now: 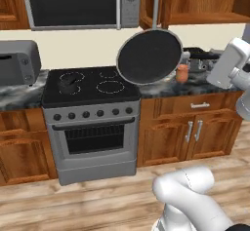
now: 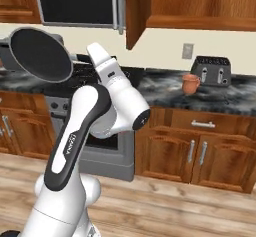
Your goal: Pick the pan from the cabinet and place it on the stove. Then turn on the stove burner for the pan.
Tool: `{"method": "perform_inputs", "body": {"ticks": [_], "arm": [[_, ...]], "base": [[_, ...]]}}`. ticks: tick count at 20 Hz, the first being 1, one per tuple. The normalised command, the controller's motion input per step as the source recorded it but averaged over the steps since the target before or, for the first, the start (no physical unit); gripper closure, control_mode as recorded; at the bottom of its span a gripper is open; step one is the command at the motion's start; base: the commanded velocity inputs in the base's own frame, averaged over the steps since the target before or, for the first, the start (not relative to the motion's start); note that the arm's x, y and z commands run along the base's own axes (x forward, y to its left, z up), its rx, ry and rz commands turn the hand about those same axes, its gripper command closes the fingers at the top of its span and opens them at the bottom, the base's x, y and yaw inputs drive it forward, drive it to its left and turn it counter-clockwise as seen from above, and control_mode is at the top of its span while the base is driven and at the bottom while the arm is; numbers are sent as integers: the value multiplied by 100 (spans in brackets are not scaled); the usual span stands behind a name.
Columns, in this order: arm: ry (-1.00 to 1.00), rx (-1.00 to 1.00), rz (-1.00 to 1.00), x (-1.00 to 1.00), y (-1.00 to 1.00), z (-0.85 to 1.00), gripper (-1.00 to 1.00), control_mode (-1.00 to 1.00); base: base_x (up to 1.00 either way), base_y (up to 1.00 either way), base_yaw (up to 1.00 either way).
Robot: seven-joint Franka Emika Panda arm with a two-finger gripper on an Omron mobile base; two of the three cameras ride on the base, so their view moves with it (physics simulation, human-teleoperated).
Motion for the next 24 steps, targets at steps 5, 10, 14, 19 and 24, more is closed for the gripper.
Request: {"method": "perform_inputs", "body": {"ticks": [5,10,14,19,24], "arm": [[0,0,0,0,0,0,100,100],[0,0,0,0,0,0,100,100],[0,0,0,0,0,0,100,100],[0,0,0,0,0,0,100,100],[0,0,0,0,0,0,100,100]], "base": [[15,93,0],[38,83,0],[53,52,-1],[62,36,-2],[55,2,0]]}}
